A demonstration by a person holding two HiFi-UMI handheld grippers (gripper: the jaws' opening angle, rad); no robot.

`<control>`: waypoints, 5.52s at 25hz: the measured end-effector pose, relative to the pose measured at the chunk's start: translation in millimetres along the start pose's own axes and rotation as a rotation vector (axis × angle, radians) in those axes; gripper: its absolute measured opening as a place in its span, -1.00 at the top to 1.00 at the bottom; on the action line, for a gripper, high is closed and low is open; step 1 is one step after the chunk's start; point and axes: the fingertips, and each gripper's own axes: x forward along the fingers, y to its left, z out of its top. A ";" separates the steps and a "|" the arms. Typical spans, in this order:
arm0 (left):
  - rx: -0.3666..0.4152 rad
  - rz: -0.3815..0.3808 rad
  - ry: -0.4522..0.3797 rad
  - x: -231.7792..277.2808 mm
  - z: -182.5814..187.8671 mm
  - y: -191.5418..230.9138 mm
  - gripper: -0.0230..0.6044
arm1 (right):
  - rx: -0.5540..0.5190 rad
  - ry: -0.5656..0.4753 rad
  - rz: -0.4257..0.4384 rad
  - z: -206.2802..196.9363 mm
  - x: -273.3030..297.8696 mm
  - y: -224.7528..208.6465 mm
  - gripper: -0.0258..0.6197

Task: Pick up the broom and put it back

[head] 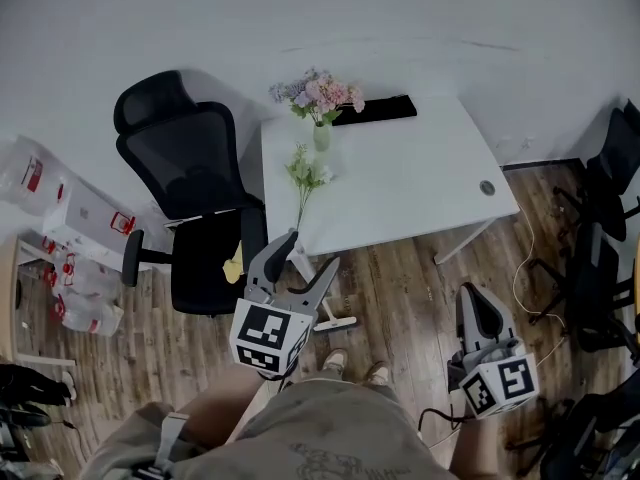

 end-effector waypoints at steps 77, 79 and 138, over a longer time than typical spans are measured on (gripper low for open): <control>0.005 0.043 0.577 51.5 -340.0 -34.5 0.62 | 0.196 0.282 0.176 -180.6 50.5 19.5 0.82; 0.029 0.032 0.545 49.5 -313.7 -34.8 0.62 | 0.231 0.244 0.181 -160.6 44.2 19.0 0.82; -0.087 -0.228 0.415 154.3 -178.8 -191.5 0.61 | 0.109 0.116 -0.041 -116.9 -33.7 -118.1 0.82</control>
